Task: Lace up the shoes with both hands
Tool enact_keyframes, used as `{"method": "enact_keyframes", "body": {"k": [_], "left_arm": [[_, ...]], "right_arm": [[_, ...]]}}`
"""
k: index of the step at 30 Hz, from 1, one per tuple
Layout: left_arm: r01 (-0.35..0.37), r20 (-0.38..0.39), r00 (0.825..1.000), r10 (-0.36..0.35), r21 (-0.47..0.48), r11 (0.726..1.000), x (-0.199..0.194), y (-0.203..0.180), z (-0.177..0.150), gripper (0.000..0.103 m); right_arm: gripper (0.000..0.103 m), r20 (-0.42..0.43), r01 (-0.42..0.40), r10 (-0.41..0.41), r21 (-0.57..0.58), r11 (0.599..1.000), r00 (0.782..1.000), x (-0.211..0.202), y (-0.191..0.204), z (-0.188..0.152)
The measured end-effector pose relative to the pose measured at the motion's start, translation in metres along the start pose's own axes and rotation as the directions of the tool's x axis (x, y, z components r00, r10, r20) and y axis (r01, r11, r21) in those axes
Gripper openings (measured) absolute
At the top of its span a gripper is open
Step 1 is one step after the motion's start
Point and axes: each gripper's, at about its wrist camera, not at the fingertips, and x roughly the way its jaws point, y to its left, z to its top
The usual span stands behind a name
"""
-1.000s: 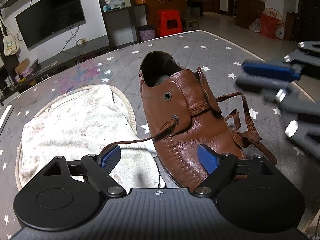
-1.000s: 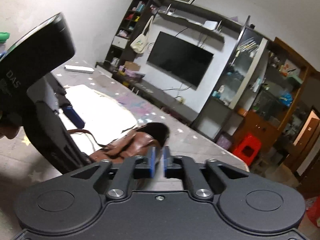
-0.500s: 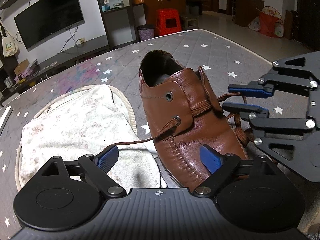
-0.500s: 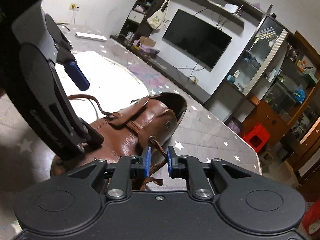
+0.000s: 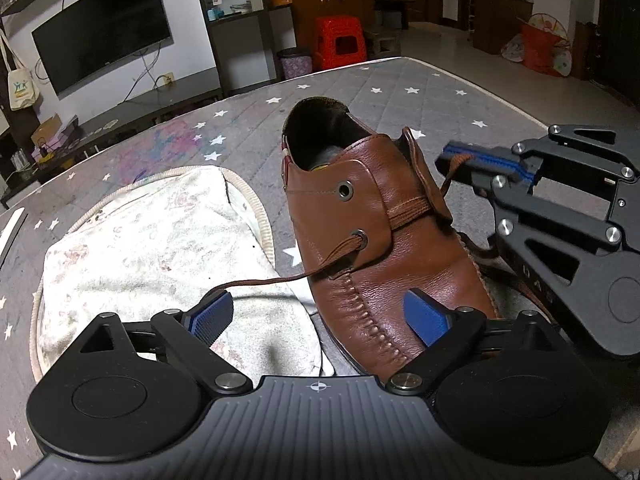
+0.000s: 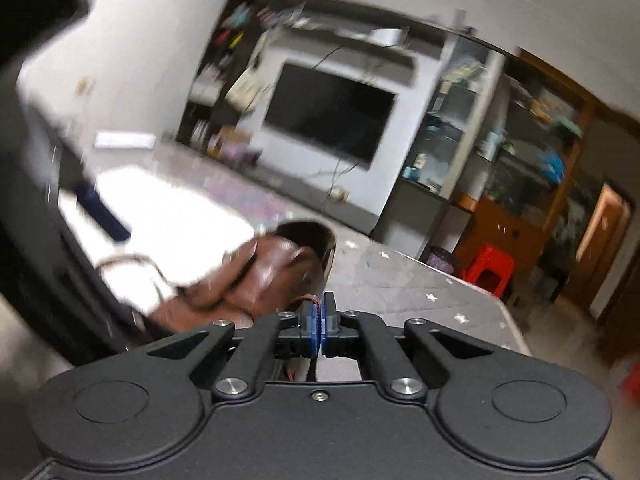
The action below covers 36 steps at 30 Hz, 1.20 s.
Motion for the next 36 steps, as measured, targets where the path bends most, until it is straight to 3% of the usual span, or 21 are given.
{"method": "enact_keyframes", "body": {"k": [3, 7, 15, 24, 27, 32, 36], "left_arm": [[-0.005, 0.003, 1.000, 0.005, 0.006, 1.000, 0.000, -0.001, -0.001, 0.094], [-0.008, 0.004, 1.000, 0.008, 0.009, 1.000, 0.000, 0.000, -0.001, 0.094], [-0.013, 0.004, 1.000, 0.013, 0.008, 1.000, -0.001, 0.000, -0.002, 0.095], [-0.009, 0.006, 1.000, 0.009, -0.012, 1.000, -0.002, 0.003, -0.005, 0.096], [-0.007, 0.007, 1.000, 0.007, -0.016, 1.000, -0.003, 0.004, -0.005, 0.096], [0.002, 0.001, 1.000, -0.002, -0.031, 1.000, 0.007, 0.008, -0.005, 0.097], [0.010, -0.002, 1.000, -0.010, -0.051, 0.999, 0.010, 0.012, -0.006, 0.097]], "right_arm": [[0.002, 0.069, 0.037, -0.043, 0.074, 0.997, 0.997, -0.008, 0.000, -0.002], [0.002, 0.160, 0.075, -0.087, 0.084, 0.994, 0.983, -0.023, -0.009, 0.004], [0.002, 0.307, 0.148, -0.162, 0.070, 0.987, 0.938, -0.051, -0.034, 0.035], [0.002, 0.438, 0.187, -0.187, 0.042, 0.981, 0.879, -0.086, -0.069, 0.084], [0.002, 0.446, 0.192, -0.178, 0.013, 0.981, 0.877, -0.090, -0.077, 0.097], [0.002, 0.479, 0.236, -0.198, -0.019, 0.972, 0.855, -0.093, -0.077, 0.102], [0.001, 0.449, 0.264, -0.243, 0.015, 0.964, 0.860, -0.085, -0.081, 0.094]]}}
